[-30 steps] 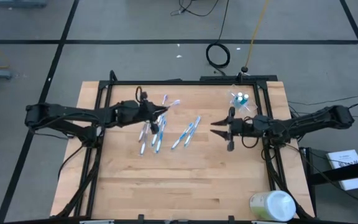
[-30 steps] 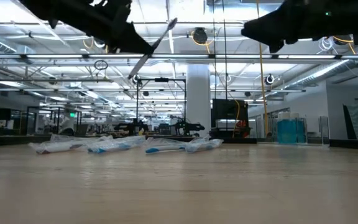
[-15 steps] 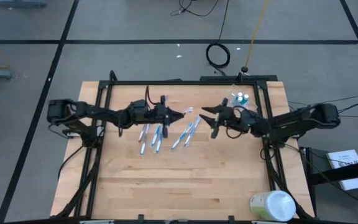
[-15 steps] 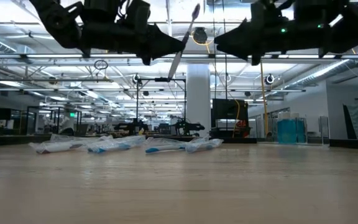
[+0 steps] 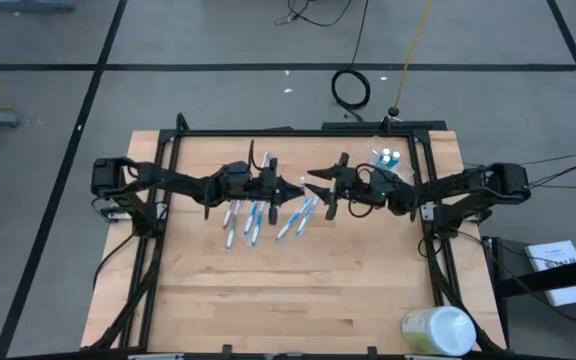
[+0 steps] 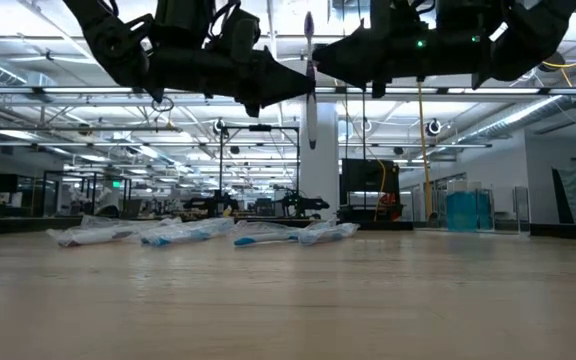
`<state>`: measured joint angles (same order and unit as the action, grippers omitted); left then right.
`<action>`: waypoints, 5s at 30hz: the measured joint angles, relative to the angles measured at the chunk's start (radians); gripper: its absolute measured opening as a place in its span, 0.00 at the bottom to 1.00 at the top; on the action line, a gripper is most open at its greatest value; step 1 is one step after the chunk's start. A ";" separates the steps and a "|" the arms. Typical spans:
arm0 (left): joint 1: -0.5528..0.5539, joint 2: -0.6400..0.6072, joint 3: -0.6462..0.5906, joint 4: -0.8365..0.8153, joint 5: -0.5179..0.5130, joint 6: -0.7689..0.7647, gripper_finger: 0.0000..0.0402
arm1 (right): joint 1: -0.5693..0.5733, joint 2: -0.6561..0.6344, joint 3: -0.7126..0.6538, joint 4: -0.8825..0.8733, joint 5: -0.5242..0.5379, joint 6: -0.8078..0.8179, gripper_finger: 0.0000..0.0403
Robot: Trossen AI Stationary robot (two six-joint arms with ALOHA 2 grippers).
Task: Pick & Place toothbrushing station
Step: Put the violet toothbrush into the left of the transparent organizer
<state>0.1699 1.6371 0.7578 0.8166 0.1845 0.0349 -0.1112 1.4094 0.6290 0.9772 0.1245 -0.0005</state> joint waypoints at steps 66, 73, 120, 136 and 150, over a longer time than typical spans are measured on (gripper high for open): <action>-0.002 0.000 0.000 -0.051 -0.002 -0.045 0.03 | 0.002 0.051 0.000 0.081 -0.098 0.056 0.20; -0.002 0.000 0.000 -0.052 -0.002 -0.049 0.07 | 0.002 0.051 0.000 0.081 -0.098 0.056 0.16; -0.002 -0.001 0.001 -0.110 -0.029 -0.029 0.06 | 0.002 0.098 0.057 0.001 -0.100 0.030 0.12; -0.001 0.000 0.000 -0.105 -0.029 -0.022 0.04 | 0.002 0.052 0.057 -0.096 -0.100 0.036 0.12; -0.002 -0.001 0.000 -0.106 -0.028 -0.026 0.05 | 0.002 0.051 0.057 -0.093 -0.099 0.015 0.05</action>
<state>0.1680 1.6365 0.7582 0.7106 0.1564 0.0090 -0.1097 1.4609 0.6861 0.8843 0.0254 0.0147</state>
